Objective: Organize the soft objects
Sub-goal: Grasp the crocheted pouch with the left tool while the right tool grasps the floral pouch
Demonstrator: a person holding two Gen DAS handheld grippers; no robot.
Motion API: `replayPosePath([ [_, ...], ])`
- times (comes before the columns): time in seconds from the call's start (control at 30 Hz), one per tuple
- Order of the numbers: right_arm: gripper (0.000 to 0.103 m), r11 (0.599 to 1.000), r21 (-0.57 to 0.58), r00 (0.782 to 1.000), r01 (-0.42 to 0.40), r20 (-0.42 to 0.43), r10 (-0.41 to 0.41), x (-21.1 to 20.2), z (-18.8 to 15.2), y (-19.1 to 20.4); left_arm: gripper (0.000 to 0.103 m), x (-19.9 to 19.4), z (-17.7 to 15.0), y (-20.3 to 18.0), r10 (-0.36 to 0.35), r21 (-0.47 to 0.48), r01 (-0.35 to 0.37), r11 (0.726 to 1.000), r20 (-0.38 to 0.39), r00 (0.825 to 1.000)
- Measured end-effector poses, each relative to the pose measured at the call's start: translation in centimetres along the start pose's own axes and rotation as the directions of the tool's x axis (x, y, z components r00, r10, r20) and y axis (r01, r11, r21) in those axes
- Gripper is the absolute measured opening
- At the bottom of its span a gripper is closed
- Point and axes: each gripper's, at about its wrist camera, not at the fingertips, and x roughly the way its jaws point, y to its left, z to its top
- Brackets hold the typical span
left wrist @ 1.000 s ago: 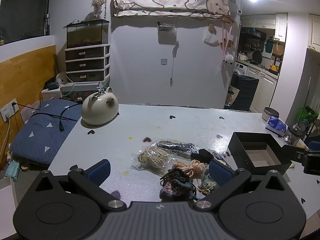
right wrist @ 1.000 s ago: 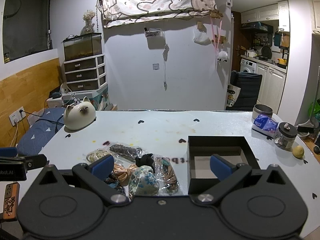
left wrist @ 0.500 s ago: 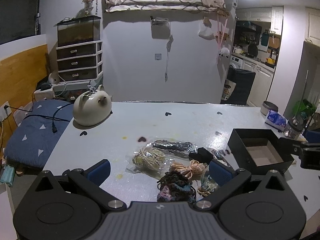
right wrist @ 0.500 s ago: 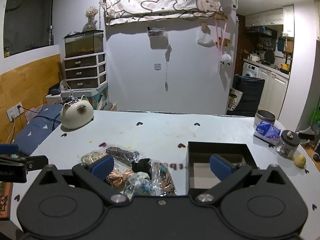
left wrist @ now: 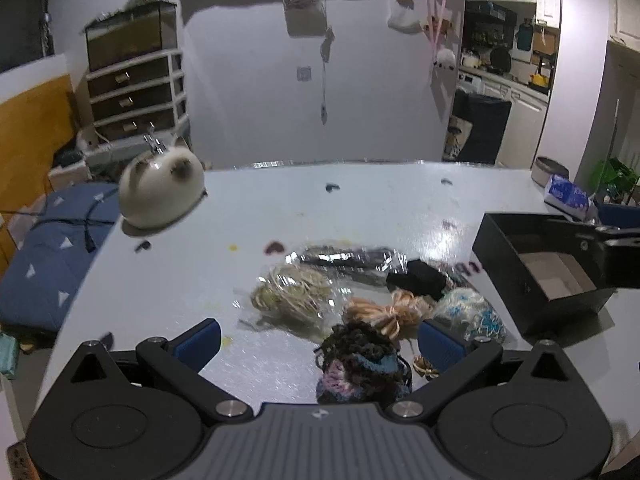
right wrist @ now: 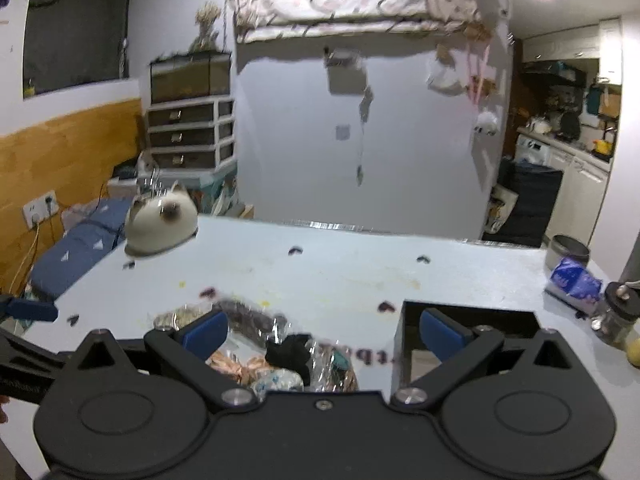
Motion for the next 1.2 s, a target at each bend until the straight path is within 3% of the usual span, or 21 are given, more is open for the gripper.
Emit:
replayPosePath([
  [0.3,0.102,0.998,0.012,0.981,-0.06,-0.183,0.061,5.1,-1.2,0.3,0.103,4.9,-0.4,0.5,-0.116,-0.091,0.103,0.991,-0.154,0.981],
  [0.4,0.089,0.995,0.044,0.967,-0.094,-0.234,0.101,6.5,-1.7,0.2,0.101,6.1,-0.5,0.5,-0.126,-0.101,0.109,0.989,-0.191,0.973],
  [0.5,0.078,0.992,0.064,0.951,-0.11,-0.283,0.124,7.7,-2.3,0.3,0.093,7.2,-0.7,0.7,-0.145,-0.128,0.119,0.985,-0.219,0.965],
  [0.57,0.063,0.99,0.066,0.942,-0.122,-0.307,0.137,8.5,-2.4,0.4,0.09,7.9,-0.8,0.9,-0.153,-0.143,0.121,0.982,-0.237,0.959],
  [0.83,0.056,0.983,0.038,0.898,-0.179,-0.401,0.179,10.7,-3.3,1.0,0.083,11.1,-1.6,1.6,-0.173,-0.198,0.115,0.974,-0.311,0.934],
  [0.93,0.05,0.983,0.037,0.893,-0.181,-0.413,0.18,10.8,-3.4,0.9,0.077,12.0,-1.9,1.7,-0.198,-0.227,0.125,0.966,-0.34,0.919],
  [1.0,0.041,0.982,0.047,0.889,-0.185,-0.418,0.187,10.8,-3.4,0.8,0.068,12.4,-2.0,1.8,-0.217,-0.242,0.136,0.961,-0.35,0.911],
  [1.07,0.034,0.981,0.053,0.885,-0.188,-0.424,0.192,10.8,-3.5,0.7,0.053,12.7,-2.0,1.8,-0.241,-0.257,0.154,0.954,-0.35,0.905],
  [1.2,0.028,0.979,0.042,0.883,-0.198,-0.427,0.197,10.5,-3.5,1.0,0.04,12.5,-2.0,1.5,-0.263,-0.259,0.18,0.949,-0.335,0.905],
])
